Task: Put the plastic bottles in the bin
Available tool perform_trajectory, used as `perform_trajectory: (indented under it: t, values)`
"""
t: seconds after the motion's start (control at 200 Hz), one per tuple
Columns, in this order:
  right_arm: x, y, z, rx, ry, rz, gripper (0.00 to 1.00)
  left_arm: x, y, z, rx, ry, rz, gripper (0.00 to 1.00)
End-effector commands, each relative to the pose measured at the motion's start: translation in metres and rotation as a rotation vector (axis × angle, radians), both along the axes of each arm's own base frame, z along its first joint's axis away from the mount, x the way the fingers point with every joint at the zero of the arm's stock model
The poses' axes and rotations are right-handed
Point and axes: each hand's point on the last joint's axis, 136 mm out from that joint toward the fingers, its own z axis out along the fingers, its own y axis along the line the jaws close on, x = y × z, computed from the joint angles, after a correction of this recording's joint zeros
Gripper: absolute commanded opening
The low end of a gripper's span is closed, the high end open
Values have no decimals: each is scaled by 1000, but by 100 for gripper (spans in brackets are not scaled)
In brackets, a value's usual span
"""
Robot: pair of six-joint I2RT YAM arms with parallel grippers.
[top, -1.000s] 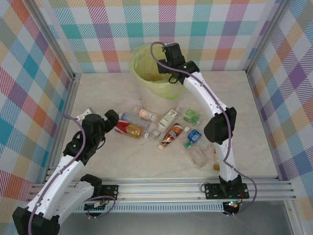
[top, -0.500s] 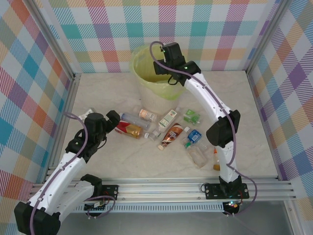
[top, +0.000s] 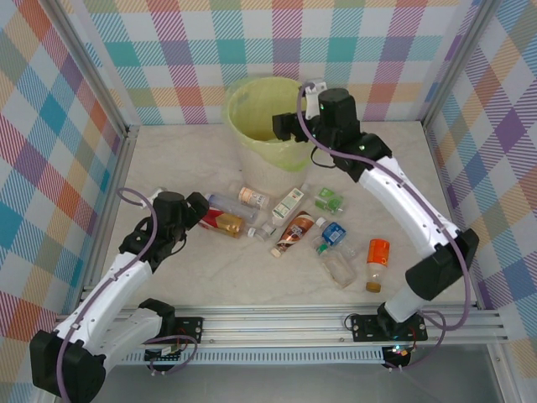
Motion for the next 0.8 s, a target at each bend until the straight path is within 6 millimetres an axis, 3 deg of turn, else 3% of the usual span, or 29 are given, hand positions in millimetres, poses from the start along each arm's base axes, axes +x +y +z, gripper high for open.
perform_trajectory:
  t: [0.0, 0.125, 0.35, 0.525, 0.795]
  values:
    - [-25, -4, 23, 101, -76, 36, 97, 1, 3, -3, -10, 36, 24, 100]
    - [-49, -27, 10, 114, -93, 0, 100, 4, -1, -9, -26, 69, 29, 100]
    - [-78, -73, -42, 100, -91, -127, 100, 14, -20, -26, -100, 137, -7, 100]
    - [-89, -96, -73, 113, -50, -219, 100, 18, -31, -46, -217, 182, 49, 100]
    - [-94, -105, -80, 141, -50, -251, 100, 24, -44, -58, -361, 188, 141, 100]
